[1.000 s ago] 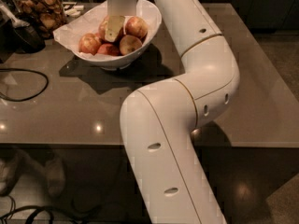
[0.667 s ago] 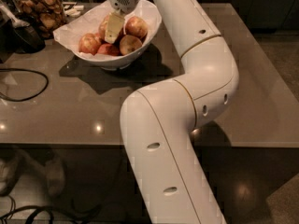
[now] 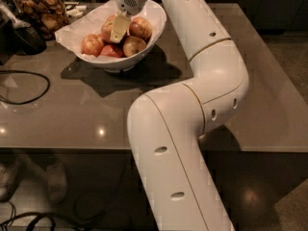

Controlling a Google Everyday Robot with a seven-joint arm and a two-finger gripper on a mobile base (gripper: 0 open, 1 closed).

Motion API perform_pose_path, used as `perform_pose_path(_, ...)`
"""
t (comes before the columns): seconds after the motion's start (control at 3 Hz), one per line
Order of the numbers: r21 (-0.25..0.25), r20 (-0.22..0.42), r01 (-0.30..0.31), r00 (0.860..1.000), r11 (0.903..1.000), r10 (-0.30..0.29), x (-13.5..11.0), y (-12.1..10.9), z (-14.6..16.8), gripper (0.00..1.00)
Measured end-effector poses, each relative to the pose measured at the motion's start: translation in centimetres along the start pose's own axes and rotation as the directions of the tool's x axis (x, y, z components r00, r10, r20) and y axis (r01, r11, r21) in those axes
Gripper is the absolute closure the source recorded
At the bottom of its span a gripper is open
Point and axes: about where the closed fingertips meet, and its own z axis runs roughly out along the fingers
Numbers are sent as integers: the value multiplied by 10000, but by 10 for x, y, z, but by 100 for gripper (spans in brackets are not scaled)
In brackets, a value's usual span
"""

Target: Pick apple from white bowl

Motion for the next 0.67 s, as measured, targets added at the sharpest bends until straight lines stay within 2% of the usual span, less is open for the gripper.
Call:
perform_pose_path(0.33,0,1,1,10000,10000,-1,0,0,0,100)
perform_pose_path(0.67,1,1,1,10000,10000,-1,0,0,0,100)
